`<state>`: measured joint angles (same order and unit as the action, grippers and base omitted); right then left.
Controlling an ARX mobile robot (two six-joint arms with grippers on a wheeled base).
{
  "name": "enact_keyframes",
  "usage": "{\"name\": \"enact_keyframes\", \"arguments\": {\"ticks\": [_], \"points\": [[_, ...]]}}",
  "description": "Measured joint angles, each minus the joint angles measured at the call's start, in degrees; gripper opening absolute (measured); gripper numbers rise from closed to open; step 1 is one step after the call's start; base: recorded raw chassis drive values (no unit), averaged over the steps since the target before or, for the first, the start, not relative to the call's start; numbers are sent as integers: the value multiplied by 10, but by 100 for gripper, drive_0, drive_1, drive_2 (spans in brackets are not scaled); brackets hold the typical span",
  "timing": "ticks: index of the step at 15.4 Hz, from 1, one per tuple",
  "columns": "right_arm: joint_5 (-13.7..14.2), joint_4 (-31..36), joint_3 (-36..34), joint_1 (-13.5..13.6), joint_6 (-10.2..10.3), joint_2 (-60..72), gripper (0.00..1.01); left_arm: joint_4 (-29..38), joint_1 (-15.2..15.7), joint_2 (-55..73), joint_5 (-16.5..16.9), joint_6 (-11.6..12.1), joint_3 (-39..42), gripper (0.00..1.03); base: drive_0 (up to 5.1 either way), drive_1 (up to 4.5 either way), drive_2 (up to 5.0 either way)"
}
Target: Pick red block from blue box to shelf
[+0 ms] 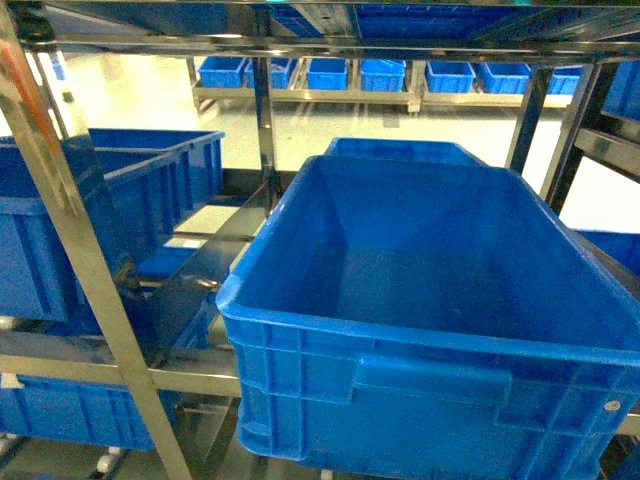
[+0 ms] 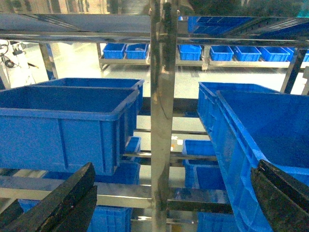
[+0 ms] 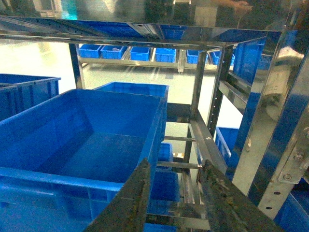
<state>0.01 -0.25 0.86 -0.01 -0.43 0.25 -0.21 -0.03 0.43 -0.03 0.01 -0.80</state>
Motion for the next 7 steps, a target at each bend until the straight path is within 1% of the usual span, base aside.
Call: {"name": "enact_keyframes", "arguments": {"ticks": [1,3,4,6,7], "points": [[0,0,0,0,0,0,41,0,0,0,0,0,0,98,0,0,0],[0,0,0,0,0,0,63,0,0,0,0,0,0,98,0,0,0],[0,0,0,0,0,0,76,0,0,0,0,0,0,98,0,0,0],[0,0,0,0,0,0,96,0,0,0,0,0,0,98,0,0,0],[0,0,0,0,0,0,100,0,0,0,0,0,0,98,0,0,0]]}}
